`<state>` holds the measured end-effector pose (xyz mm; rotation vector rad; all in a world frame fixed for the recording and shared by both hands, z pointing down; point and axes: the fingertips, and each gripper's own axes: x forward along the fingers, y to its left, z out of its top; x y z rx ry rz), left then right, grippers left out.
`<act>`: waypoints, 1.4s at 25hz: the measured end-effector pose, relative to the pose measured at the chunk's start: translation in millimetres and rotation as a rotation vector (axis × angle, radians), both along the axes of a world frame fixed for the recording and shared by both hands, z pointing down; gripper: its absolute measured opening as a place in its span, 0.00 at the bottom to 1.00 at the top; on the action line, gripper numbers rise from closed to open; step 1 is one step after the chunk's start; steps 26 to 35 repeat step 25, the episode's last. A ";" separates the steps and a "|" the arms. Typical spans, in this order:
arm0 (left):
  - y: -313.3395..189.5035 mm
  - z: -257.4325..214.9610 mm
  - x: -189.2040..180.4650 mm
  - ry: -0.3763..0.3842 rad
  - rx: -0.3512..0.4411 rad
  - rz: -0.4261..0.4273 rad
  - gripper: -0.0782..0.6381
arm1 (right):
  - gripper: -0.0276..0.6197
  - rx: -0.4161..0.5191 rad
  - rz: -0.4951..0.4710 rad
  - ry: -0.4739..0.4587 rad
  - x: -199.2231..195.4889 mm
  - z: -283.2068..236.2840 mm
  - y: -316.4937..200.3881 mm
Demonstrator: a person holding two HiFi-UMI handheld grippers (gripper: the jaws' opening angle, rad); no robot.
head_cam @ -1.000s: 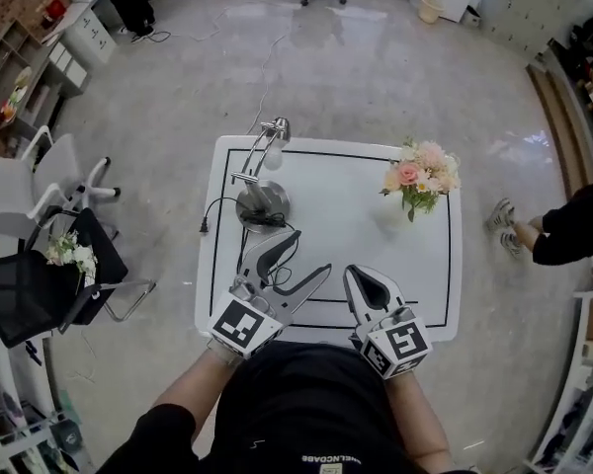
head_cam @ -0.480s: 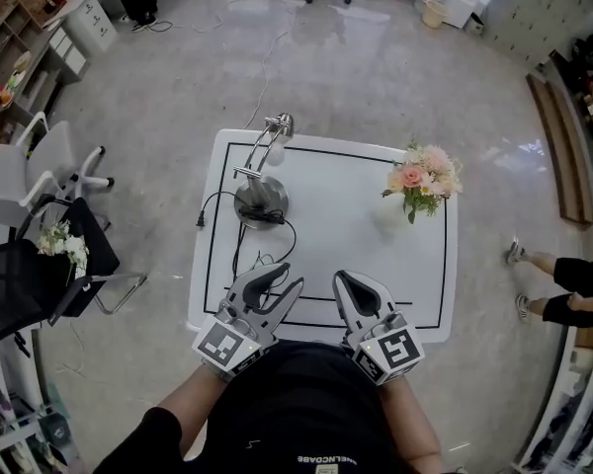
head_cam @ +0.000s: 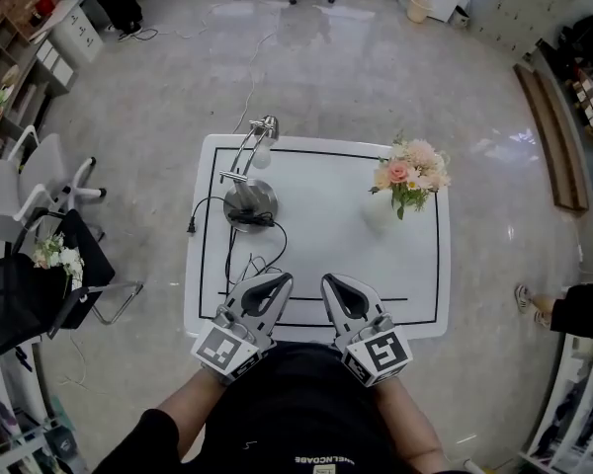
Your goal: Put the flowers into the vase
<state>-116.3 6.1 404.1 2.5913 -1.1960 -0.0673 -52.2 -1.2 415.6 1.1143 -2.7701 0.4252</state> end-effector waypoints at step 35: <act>-14.2 8.4 26.3 -0.042 -0.052 0.081 0.12 | 0.06 -0.027 0.059 -0.019 18.2 6.8 -8.2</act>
